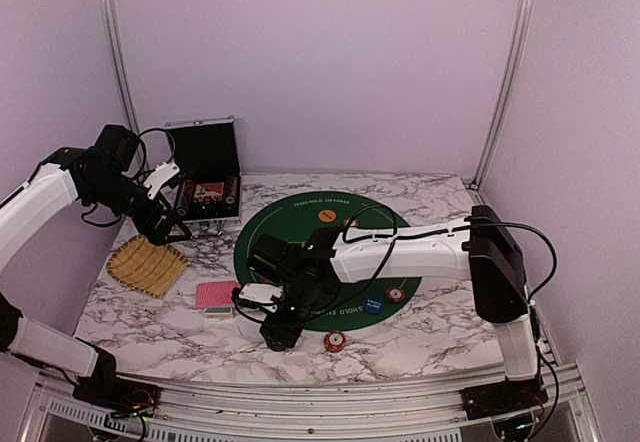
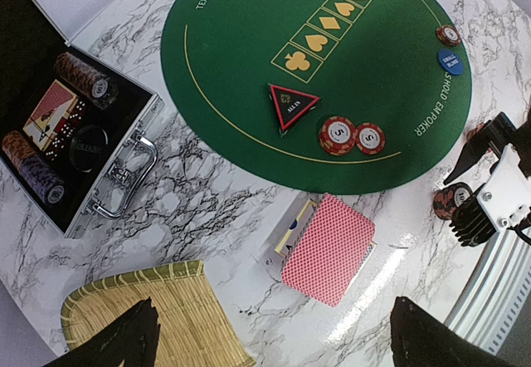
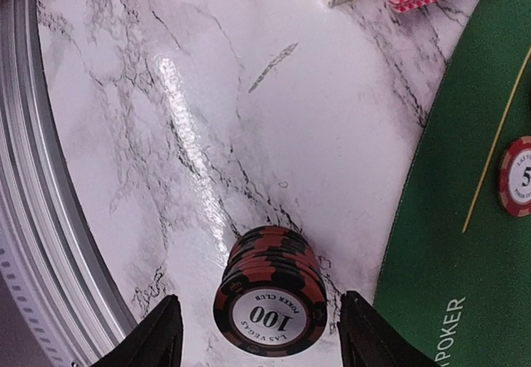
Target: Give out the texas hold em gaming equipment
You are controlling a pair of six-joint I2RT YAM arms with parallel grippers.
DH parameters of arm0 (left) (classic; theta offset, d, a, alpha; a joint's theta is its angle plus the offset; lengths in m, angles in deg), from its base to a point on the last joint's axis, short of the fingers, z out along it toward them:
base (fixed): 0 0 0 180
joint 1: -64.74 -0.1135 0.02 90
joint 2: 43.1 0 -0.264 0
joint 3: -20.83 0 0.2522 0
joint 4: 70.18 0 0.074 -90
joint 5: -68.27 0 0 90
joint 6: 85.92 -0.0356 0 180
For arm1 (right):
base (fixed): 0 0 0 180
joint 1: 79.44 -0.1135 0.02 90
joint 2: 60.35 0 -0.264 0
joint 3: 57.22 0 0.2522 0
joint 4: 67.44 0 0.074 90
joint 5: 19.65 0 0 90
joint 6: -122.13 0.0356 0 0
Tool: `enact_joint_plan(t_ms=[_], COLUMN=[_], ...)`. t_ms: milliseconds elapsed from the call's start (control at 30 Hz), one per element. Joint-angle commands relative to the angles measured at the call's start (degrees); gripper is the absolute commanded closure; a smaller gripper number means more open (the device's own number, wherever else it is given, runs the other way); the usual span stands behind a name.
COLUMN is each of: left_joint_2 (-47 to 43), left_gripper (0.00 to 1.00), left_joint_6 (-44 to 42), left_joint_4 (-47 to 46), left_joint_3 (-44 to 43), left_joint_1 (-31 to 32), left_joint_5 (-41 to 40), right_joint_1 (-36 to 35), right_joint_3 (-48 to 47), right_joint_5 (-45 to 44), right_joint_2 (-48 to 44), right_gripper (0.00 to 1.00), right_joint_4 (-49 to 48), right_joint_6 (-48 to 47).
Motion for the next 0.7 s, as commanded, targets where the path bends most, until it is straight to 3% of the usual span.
enact_joint_plan(t_ms=[0,400,667], left_joint_2=[-0.98,-0.93,-0.87], left_gripper=[0.01,0.01,0.01], left_joint_6=[-0.66,-0.79,-0.68], left_joint_4=[1.42,1.41,1.42], left_joint_3=[-1.47,-1.46,-1.33], left_joint_1=[0.24,0.21,0.2], left_joint_5=[1.05,0.84,1.03], right_joint_1=[-0.39,-0.39,-0.4], right_joint_3=[0.27,0.2,0.75], right_joint_5=[0.27,0.26,0.03], right_joint_2=[1.48,1.22,-0.11], right_gripper=[0.38,0.53,0.57], right_joint_4=[-0.42,-0.86,-0.68], right_joint_6=[-0.32,-0.13,0.0])
